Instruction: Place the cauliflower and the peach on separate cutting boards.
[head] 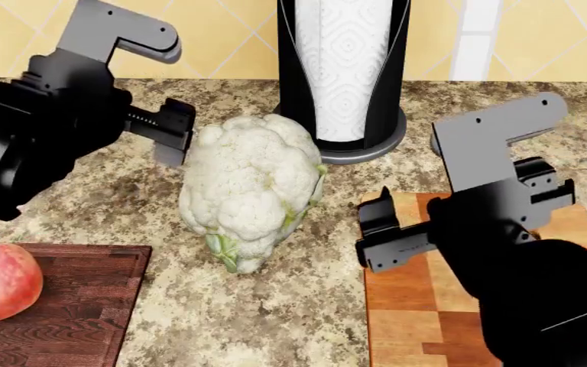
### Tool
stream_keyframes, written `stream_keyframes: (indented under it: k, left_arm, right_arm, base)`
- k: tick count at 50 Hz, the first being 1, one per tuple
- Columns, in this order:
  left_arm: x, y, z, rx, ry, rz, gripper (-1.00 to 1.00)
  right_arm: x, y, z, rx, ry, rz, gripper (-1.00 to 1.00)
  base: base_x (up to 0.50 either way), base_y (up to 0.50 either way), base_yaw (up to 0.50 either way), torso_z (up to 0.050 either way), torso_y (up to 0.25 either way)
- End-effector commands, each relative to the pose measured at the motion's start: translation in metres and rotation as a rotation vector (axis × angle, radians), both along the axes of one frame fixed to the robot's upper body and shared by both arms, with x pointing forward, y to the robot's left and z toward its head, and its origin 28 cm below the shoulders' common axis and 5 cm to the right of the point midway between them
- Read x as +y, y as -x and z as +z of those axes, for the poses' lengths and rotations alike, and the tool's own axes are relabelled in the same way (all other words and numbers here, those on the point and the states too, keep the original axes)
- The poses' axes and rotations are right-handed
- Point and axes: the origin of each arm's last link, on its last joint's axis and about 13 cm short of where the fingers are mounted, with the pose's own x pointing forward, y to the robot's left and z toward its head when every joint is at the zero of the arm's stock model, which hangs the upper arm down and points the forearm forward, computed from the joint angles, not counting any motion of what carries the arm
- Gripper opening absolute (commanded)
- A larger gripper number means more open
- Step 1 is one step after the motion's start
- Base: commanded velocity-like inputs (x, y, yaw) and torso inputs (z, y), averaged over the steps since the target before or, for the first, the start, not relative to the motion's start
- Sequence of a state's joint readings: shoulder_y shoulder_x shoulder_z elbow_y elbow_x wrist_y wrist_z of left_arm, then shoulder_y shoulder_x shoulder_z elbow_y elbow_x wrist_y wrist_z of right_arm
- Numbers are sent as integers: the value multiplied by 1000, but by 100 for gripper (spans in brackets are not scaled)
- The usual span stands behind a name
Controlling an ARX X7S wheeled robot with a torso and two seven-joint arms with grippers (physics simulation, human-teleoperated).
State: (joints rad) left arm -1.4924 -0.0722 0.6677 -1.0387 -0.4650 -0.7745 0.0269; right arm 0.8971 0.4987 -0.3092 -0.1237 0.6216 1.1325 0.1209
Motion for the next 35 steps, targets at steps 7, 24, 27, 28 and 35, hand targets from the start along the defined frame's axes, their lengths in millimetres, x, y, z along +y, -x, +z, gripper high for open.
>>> stream_keyframes:
  k: [7,24,27,28,35]
  left_arm:
    - [22,-7,4,5,-188,84,100]
    - [14,-6,-6,22,-249,88,100]
    - [11,-6,-10,19,-281,68,100]
    - [10,-6,-11,23,-277,65,100]
    - [2,-6,-16,11,-291,29,100]
  right_arm:
    - [11,-24,-4,47,96,53,100]
    - [34,-57,-25,129,268,116,100]
    - [38,-61,-26,133,285,123,100]
    - [39,-63,-27,139,295,126,100]
    - [46,-71,-30,173,358,150,100]
  base:
    - [0,0,0,0,0]
    - [0,0,0,0,0]
    - [0,0,0,0,0]
    - [0,0,0,0,0]
    - [0,0,0,0,0]
